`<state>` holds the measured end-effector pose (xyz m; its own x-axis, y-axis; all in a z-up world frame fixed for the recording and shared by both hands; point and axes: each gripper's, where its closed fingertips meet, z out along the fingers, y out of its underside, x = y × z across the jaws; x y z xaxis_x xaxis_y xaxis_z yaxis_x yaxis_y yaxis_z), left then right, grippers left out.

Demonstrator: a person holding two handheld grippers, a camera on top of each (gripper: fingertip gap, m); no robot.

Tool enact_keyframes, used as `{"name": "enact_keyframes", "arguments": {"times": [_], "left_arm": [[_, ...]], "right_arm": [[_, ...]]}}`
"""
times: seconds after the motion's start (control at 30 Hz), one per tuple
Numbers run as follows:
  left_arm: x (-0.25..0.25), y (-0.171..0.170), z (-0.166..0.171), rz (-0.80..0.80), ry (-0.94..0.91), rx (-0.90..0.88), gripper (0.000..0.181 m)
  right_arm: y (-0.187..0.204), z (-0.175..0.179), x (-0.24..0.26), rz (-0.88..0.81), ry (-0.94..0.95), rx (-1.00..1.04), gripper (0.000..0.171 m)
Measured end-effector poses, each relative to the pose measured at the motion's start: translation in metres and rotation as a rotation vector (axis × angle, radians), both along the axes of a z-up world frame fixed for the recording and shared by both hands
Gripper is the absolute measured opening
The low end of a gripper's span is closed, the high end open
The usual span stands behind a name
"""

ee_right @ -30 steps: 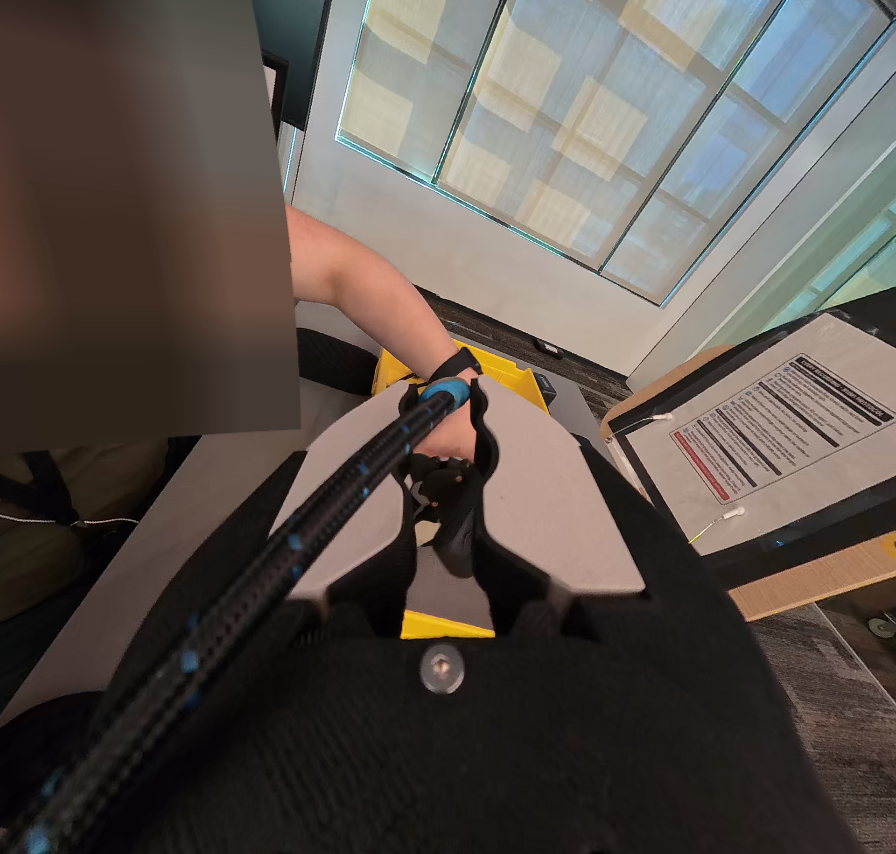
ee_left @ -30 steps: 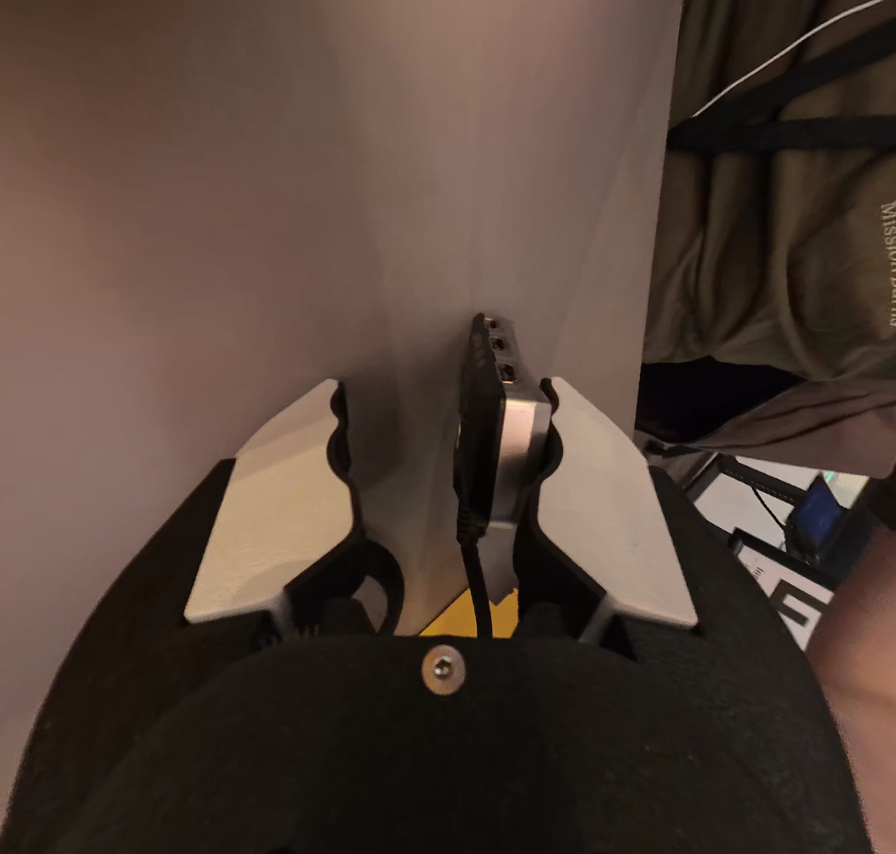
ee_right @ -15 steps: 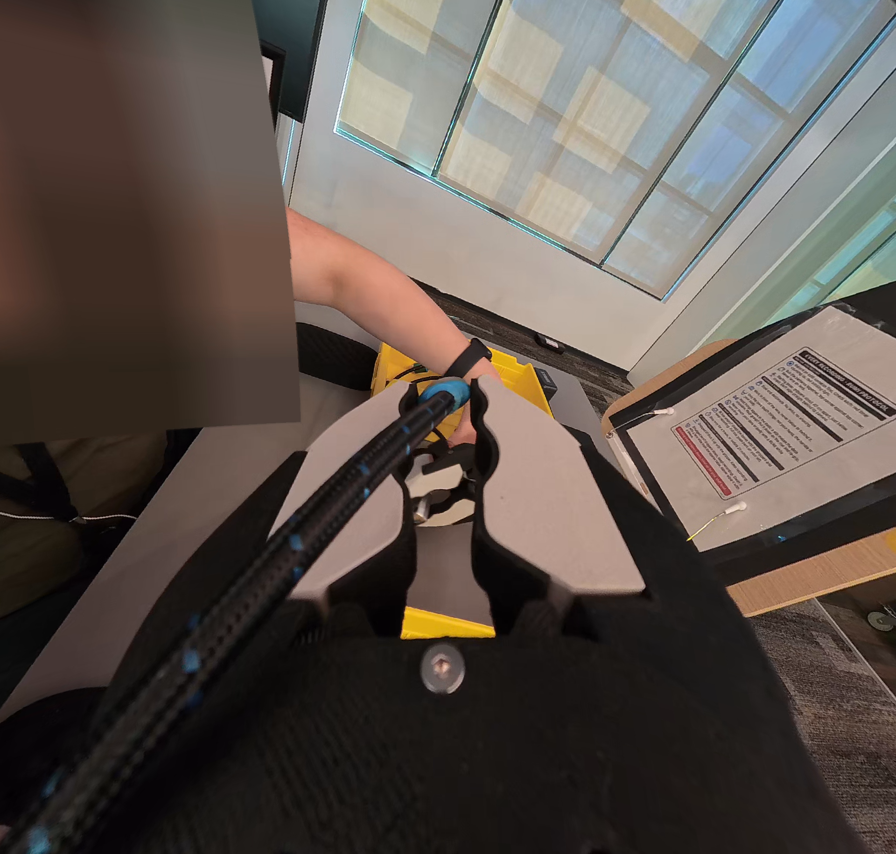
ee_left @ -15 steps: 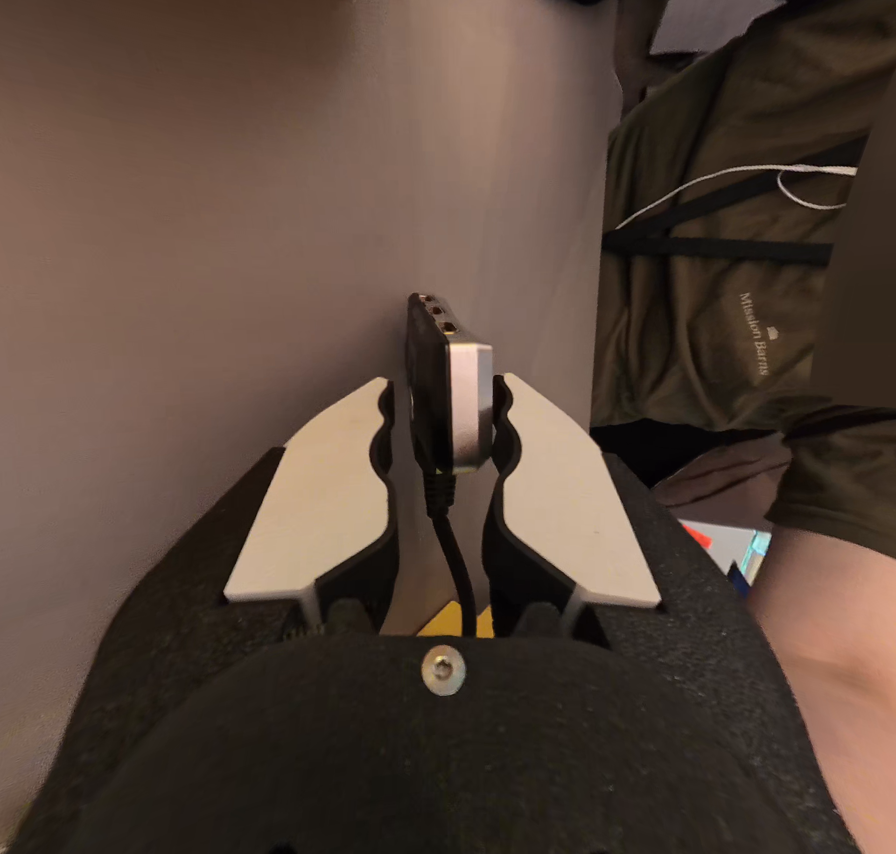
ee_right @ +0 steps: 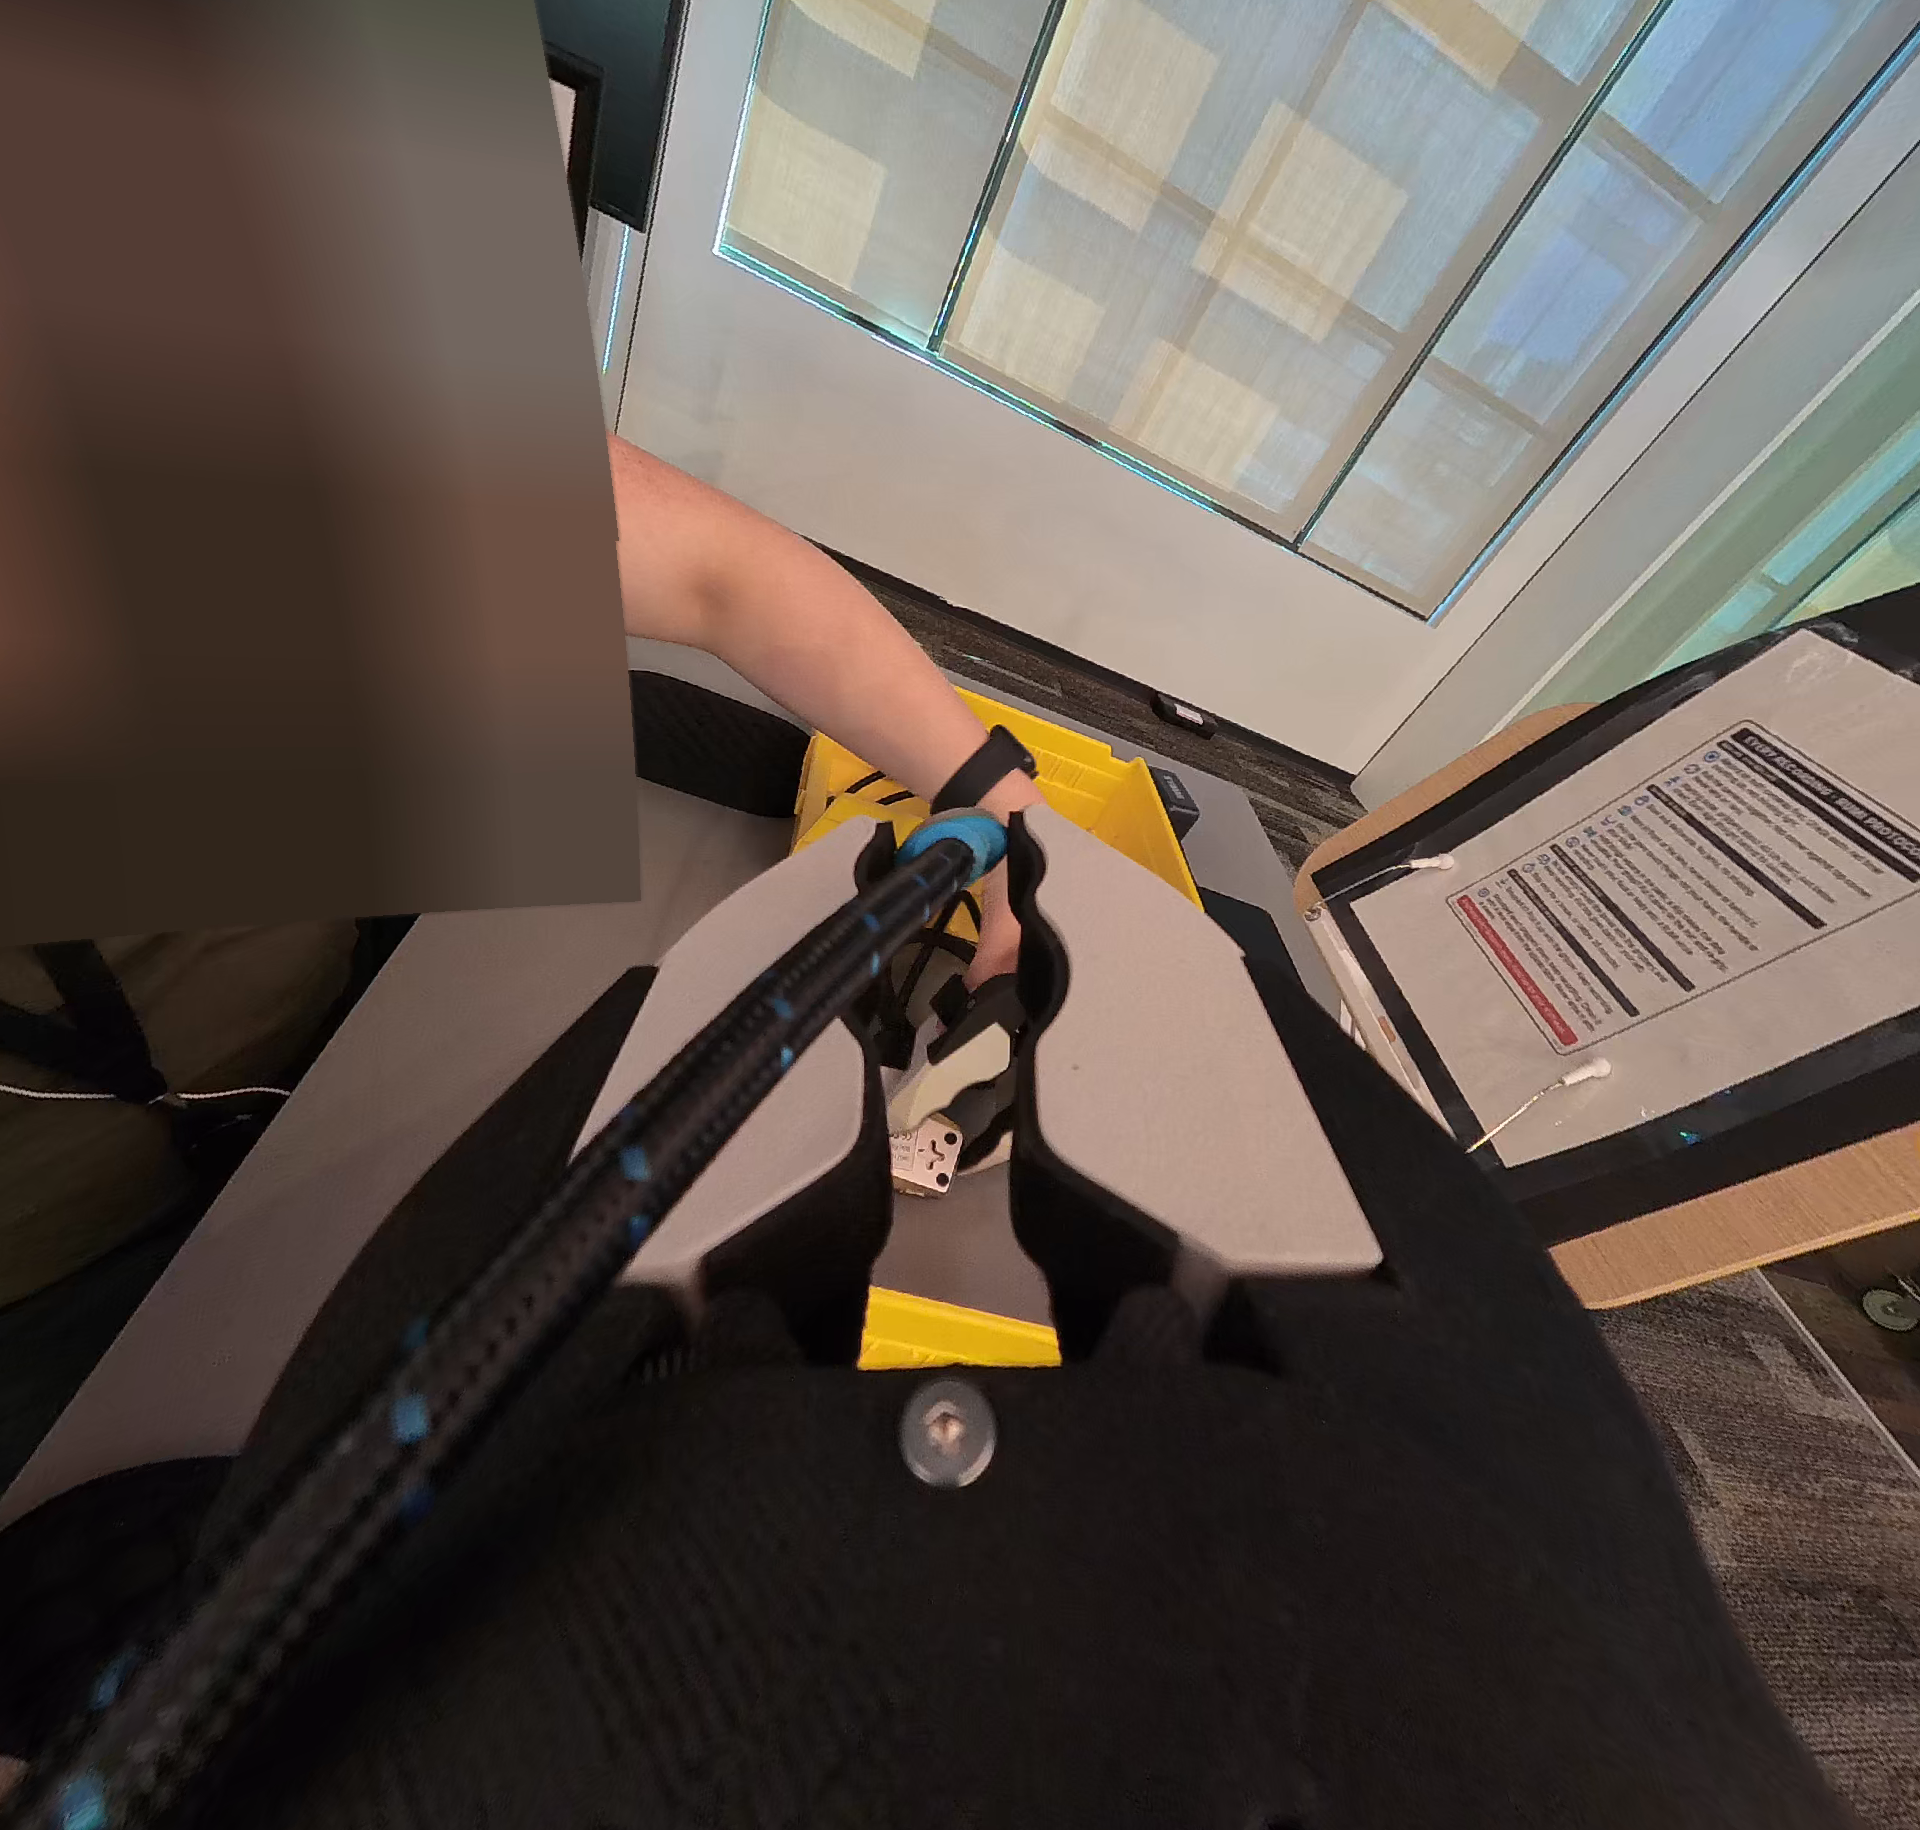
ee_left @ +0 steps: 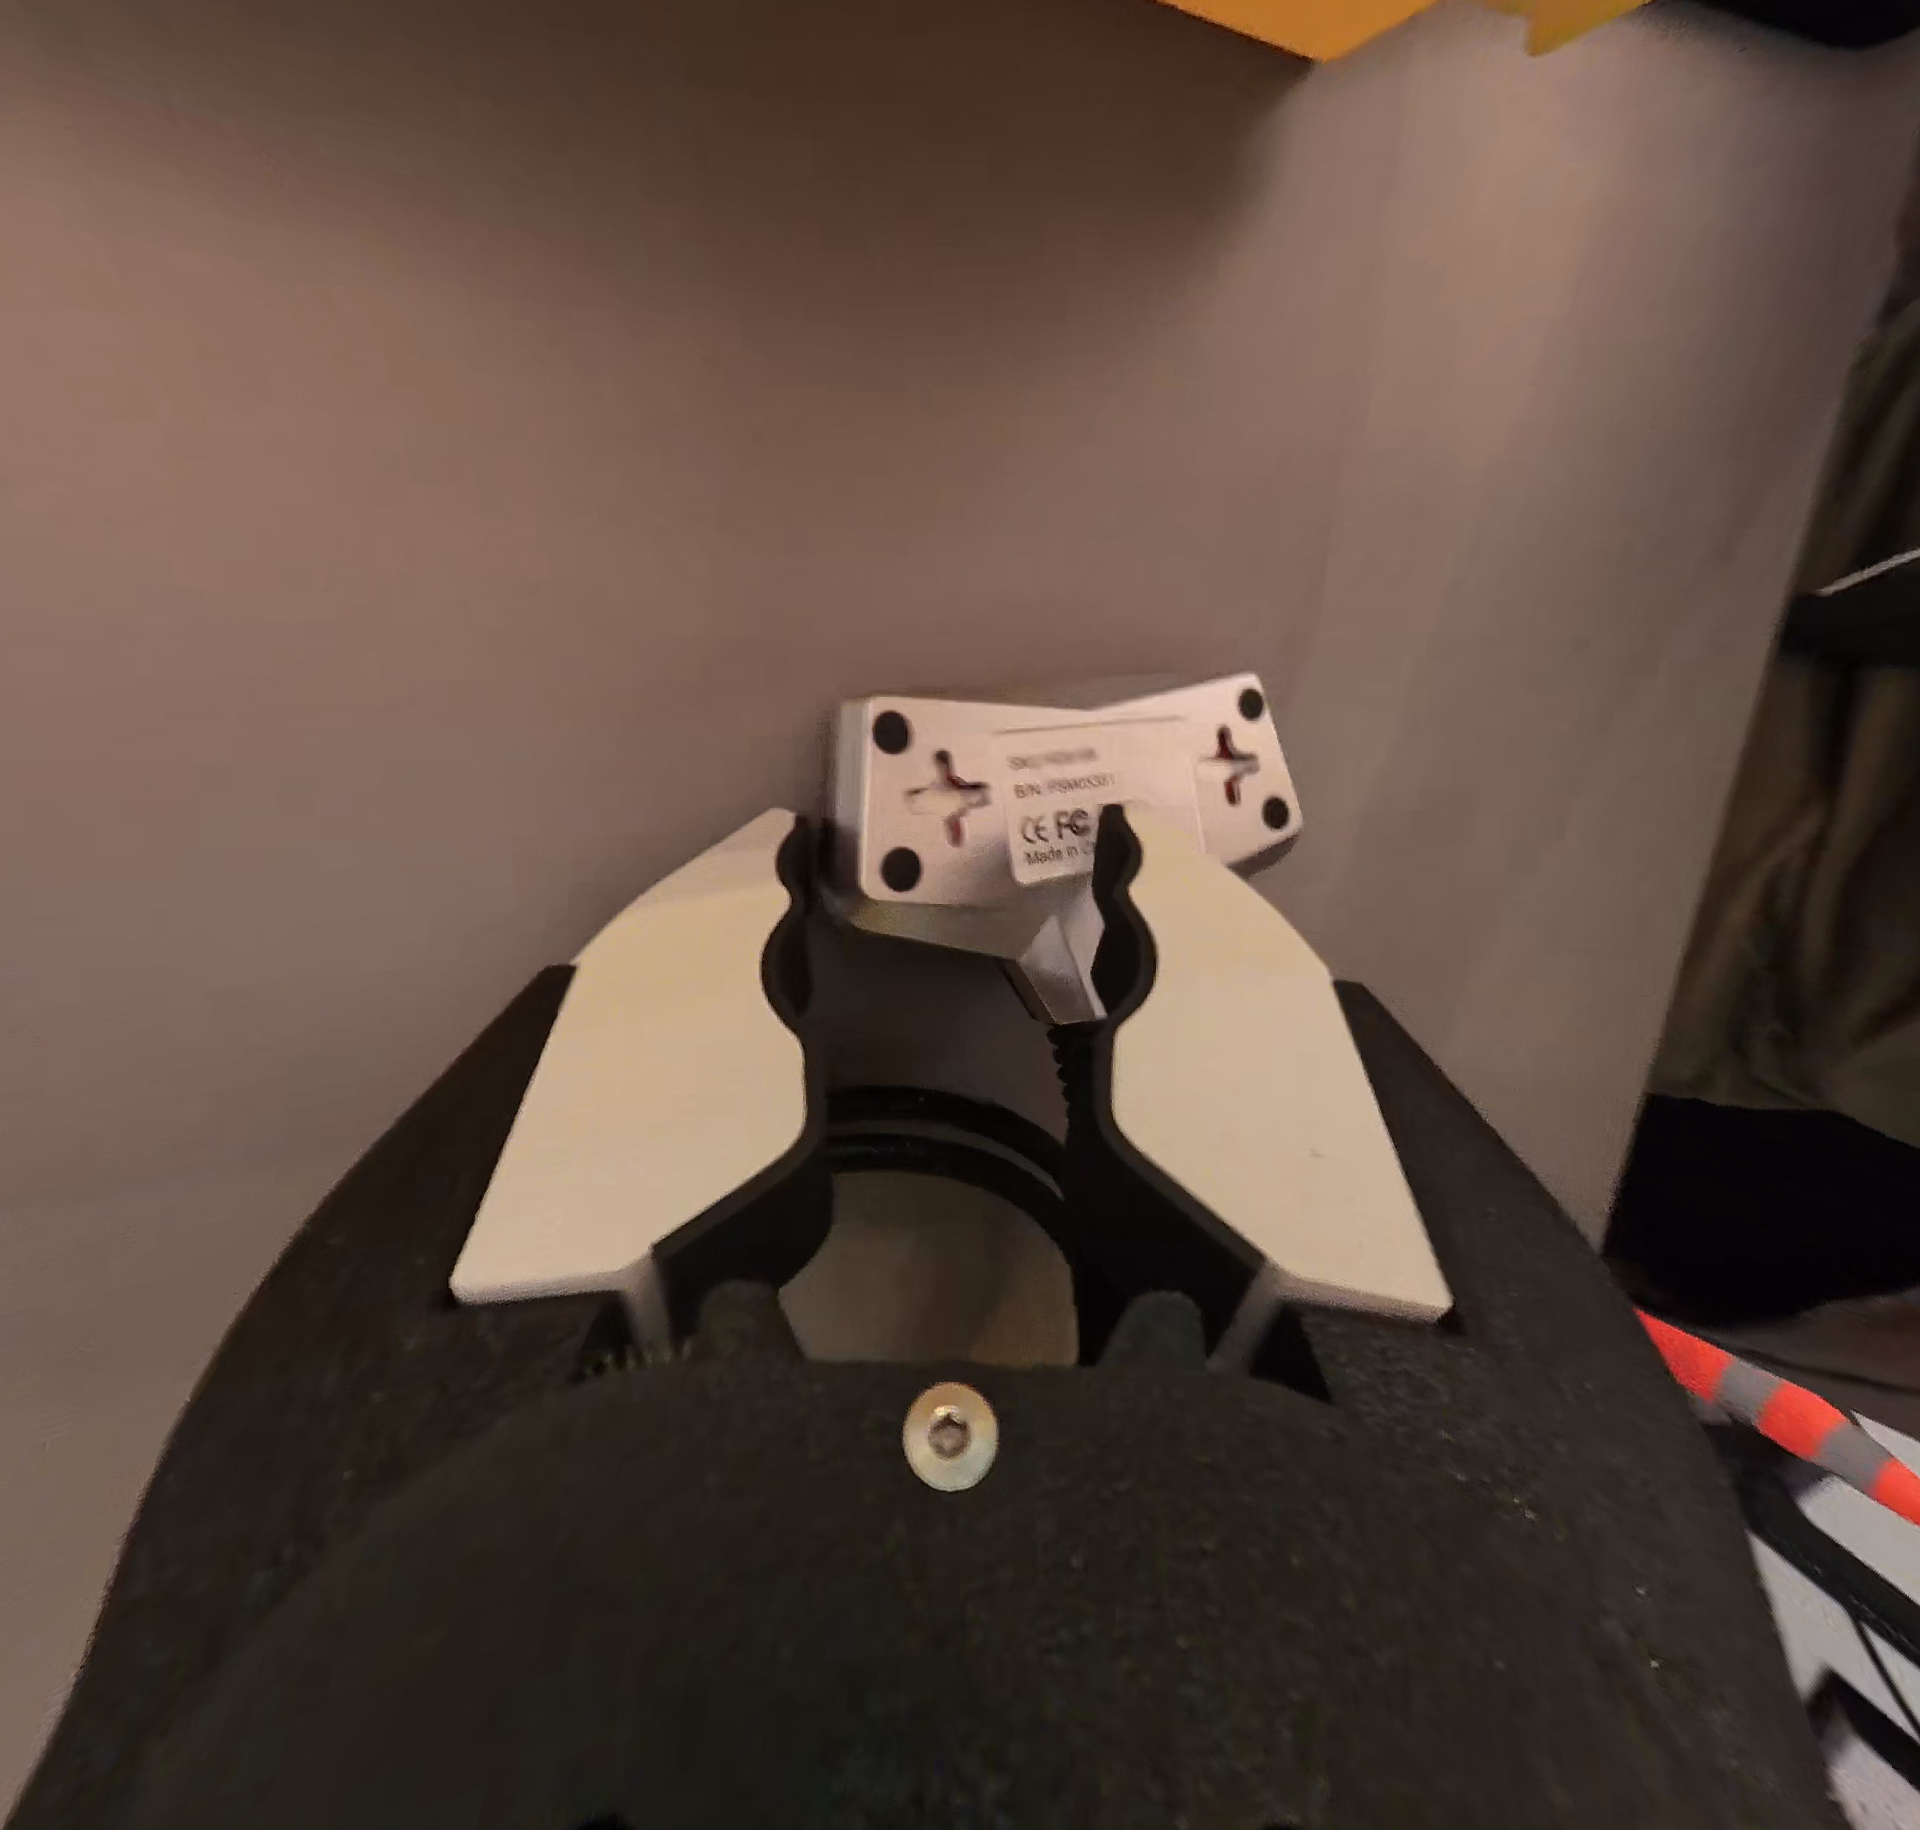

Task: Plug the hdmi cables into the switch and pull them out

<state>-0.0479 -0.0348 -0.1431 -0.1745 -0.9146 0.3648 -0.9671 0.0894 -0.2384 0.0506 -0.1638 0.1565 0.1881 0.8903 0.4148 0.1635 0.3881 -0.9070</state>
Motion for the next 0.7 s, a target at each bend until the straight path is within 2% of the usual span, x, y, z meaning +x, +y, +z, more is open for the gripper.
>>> {"name": "enact_keyframes", "arguments": {"times": [0.03,0.23,0.4,0.63,0.7], "left_arm": [[0.004,0.002,0.001,0.001,-0.023,0.042,0.051],[0.020,0.010,0.008,-0.108,-0.230,0.461,0.031],[0.013,-0.002,0.013,-0.155,-0.282,0.564,0.005],[-0.009,-0.008,0.025,-0.199,-0.292,0.619,0.014],[-0.016,-0.012,0.025,-0.210,-0.278,0.600,0.024]], "right_arm": [[0.000,0.000,0.000,0.000,0.000,0.002,0.022],[0.001,-0.001,0.000,-0.008,-0.007,0.003,0.022],[0.001,-0.002,-0.002,-0.007,-0.013,0.004,0.022],[0.003,-0.004,-0.003,-0.010,-0.020,0.001,0.022],[0.003,-0.006,-0.003,-0.011,-0.027,-0.001,0.022]]}}
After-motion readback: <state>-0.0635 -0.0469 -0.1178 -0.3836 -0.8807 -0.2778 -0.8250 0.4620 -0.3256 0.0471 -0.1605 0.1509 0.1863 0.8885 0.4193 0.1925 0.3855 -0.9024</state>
